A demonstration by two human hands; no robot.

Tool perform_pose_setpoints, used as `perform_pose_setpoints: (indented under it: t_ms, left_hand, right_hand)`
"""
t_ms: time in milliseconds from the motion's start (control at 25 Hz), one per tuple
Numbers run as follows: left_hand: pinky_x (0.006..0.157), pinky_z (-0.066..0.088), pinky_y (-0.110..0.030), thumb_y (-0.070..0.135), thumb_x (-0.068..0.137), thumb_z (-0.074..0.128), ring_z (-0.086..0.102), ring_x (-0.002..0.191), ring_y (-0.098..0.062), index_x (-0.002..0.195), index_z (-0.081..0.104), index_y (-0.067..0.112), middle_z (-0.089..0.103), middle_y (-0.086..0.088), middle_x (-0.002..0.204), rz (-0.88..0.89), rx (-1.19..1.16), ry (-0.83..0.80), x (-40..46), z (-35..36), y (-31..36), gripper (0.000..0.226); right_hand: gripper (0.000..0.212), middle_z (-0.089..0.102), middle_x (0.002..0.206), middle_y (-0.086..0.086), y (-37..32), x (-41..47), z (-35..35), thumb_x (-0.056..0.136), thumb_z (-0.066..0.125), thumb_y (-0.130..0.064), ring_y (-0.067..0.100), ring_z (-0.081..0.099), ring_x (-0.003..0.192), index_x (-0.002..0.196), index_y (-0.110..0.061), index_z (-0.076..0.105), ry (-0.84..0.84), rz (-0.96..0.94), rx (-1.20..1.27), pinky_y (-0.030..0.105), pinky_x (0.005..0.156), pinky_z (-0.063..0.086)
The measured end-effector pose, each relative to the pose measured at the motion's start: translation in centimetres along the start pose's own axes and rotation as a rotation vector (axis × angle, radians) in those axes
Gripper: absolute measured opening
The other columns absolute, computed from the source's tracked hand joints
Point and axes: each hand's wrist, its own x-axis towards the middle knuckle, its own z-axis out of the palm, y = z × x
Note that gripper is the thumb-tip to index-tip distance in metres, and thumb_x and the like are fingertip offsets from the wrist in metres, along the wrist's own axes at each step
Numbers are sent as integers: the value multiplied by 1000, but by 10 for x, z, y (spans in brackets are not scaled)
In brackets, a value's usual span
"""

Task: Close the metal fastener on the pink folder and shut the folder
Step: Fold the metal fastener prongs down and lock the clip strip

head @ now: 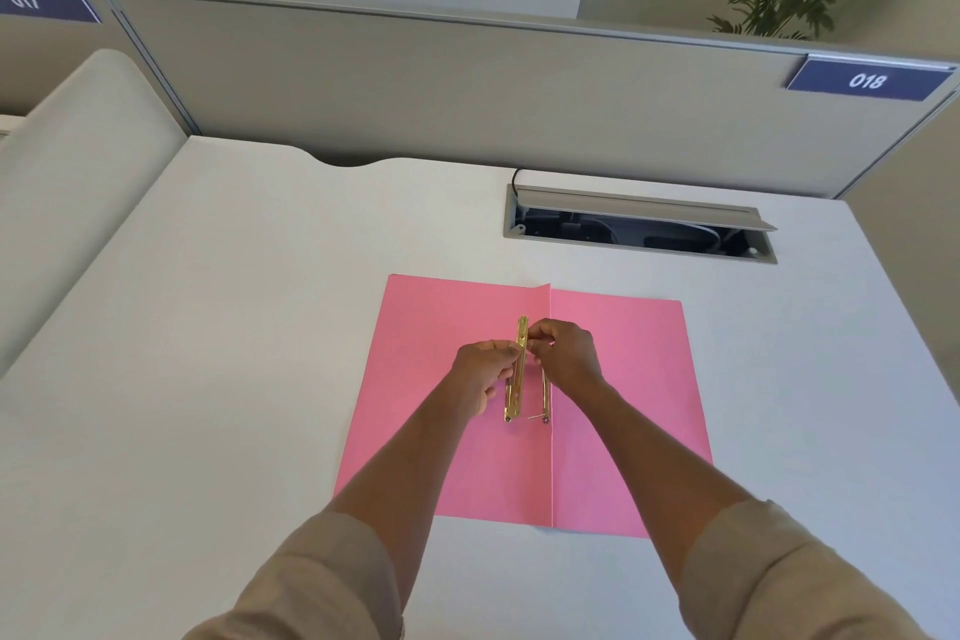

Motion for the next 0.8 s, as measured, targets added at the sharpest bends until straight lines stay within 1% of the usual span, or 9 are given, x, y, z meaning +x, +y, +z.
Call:
perform_pose_setpoints:
  t_ms: [80, 200, 280, 320, 400, 480, 560, 680, 800]
  left_hand:
    - [91, 38, -36, 22, 88, 73, 63, 89, -13, 81, 72, 21, 73, 6, 82, 2, 1, 5, 1, 1, 0, 7]
    - [90, 36, -35, 22, 87, 74, 63, 85, -9, 78, 72, 21, 73, 12, 68, 3, 4, 15, 1, 3, 0, 10]
    - [88, 36, -35, 22, 87, 74, 61, 83, -7, 75, 72, 21, 71, 15, 60, 6, 9, 13, 0, 3, 0, 12]
    - [86, 35, -34, 23, 87, 74, 61, 84, -7, 76, 73, 21, 72, 15, 60, 7, 13, 8, 0, 4, 0, 12]
    - [84, 35, -33, 24, 87, 74, 62, 85, -8, 79, 73, 21, 74, 11, 71, 12, 20, 5, -1, 5, -1, 9]
    - [83, 35, -32, 22, 86, 76, 62, 85, -10, 81, 74, 21, 73, 5, 81, 12, 22, 21, -2, 6, 0, 6]
    - [81, 35, -31, 20, 86, 76, 62, 83, -11, 80, 73, 20, 70, 3, 81, 13, 31, 27, -3, 6, 1, 7]
    - [74, 36, -28, 20, 86, 76, 60, 77, -10, 83, 72, 17, 68, 3, 77, 26, 45, 17, -2, 6, 1, 5]
    - [59, 35, -24, 17, 87, 75, 59, 72, -10, 93, 73, 13, 67, 3, 77, 44, 66, 29, -2, 6, 2, 7]
  right_hand:
    - [11, 73, 82, 0, 0, -1, 0, 89, 66, -9, 23, 69, 82, 92, -15, 76, -6, -9, 2, 34, 76, 56]
    - [12, 71, 75, -2, 2, -2, -2, 89, 67, -9, 20, 67, 75, 89, -16, 76, -6, -17, 28, 27, 67, 51]
    - [12, 70, 73, -3, 3, -4, -4, 89, 67, -9, 18, 67, 72, 89, -16, 76, -12, -16, 39, 25, 65, 50]
    - [13, 71, 73, -3, 4, -4, -4, 89, 67, -9, 17, 67, 72, 90, -17, 76, -12, -15, 44, 25, 65, 50]
    - [16, 73, 76, -3, 5, -6, -4, 88, 65, -7, 16, 68, 72, 93, -18, 76, -9, -12, 75, 25, 67, 49]
    - [22, 75, 88, -1, 6, -8, -5, 88, 64, -5, 19, 71, 79, 103, -17, 73, 4, 5, 147, 26, 69, 52]
    - [25, 72, 101, -2, 8, -14, -6, 89, 67, -4, 19, 69, 87, 111, -15, 70, 46, 17, 190, 20, 70, 51]
    - [23, 70, 104, -7, 21, -36, -10, 89, 68, -3, 13, 66, 89, 107, -18, 70, 57, -40, 155, 17, 74, 49]
    - [30, 72, 103, -10, 43, -71, -12, 86, 67, 4, 6, 66, 78, 100, -22, 73, -63, -192, 115, 13, 71, 50]
